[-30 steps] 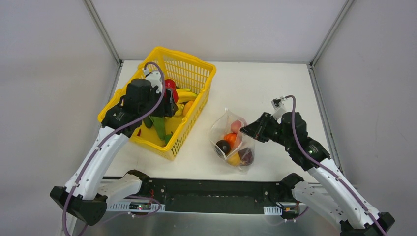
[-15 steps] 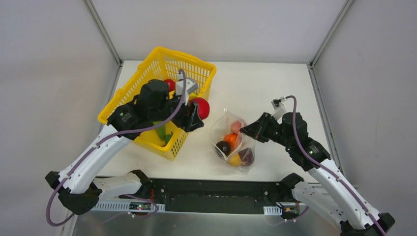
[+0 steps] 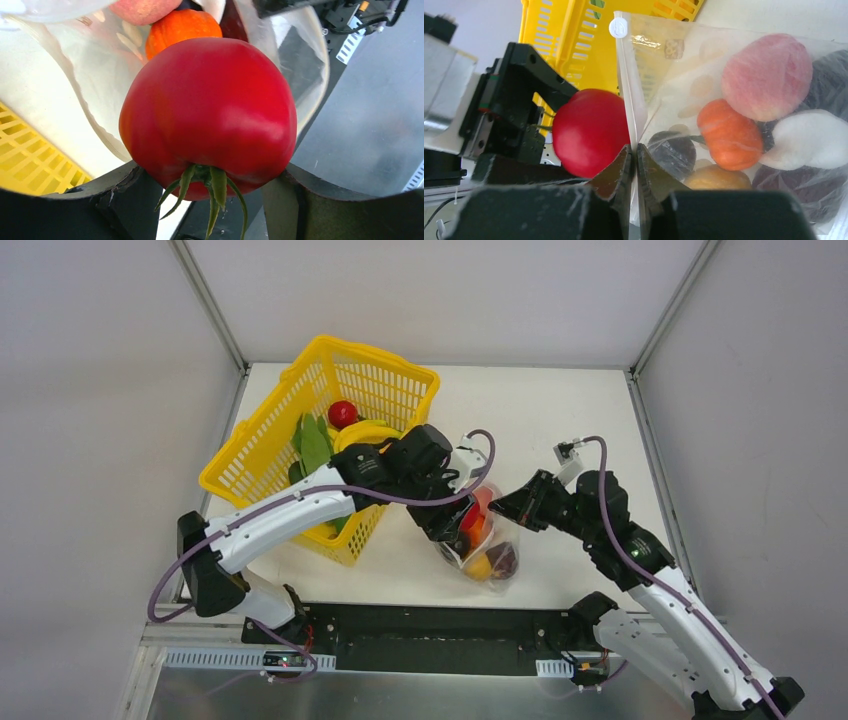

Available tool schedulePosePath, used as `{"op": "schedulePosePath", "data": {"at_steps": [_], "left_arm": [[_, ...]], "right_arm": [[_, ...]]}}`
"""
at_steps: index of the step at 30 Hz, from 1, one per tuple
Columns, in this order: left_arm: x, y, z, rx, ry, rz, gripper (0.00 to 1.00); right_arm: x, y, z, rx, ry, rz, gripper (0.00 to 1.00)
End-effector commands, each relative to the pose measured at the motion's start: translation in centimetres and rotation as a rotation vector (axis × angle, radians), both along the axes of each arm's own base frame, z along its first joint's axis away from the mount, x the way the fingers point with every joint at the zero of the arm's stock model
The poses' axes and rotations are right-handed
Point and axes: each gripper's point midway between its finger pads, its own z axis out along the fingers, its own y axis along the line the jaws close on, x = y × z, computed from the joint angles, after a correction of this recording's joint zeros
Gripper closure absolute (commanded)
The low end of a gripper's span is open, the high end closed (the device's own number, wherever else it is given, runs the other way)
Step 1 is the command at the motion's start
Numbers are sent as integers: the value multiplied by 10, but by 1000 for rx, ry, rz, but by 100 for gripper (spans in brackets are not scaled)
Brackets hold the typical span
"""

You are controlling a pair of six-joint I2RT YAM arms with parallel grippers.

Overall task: Place the food in the zip-top bag and seal the zipper
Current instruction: Place the fake vegetable in the zipper food storage bag, then adjust the zipper food storage bag at the center of the board.

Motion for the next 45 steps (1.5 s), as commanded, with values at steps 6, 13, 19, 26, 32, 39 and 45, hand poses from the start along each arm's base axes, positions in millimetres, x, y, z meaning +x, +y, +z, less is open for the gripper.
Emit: {"op": "schedulePosePath", "data": {"at_steps": [6,13,19,26,32,39,45], "left_arm": [[22,-14,7,7,-52,56,28],[25,-7,13,-7,-87,84,21],[49,33,28,-8,-223,337,22],[53,57,-4,24,-170,560,20],[56,35,-15,-67,-103,615,21],[54,30,-38,-22,-42,644,32],[48,22,-54,-46,22,650,51]], "right_arm": [[-3,1,21,56,-57,7,91],[0,-2,18,56,-57,-21,91],[6,-11,16,63,-65,-96,90],[2,-8,12,64,-55,-66,91],[-3,-8,15,81,-67,-52,91],[-6,-11,18,80,-76,-54,90],[-6,-12,18,78,-83,-58,90]]}}
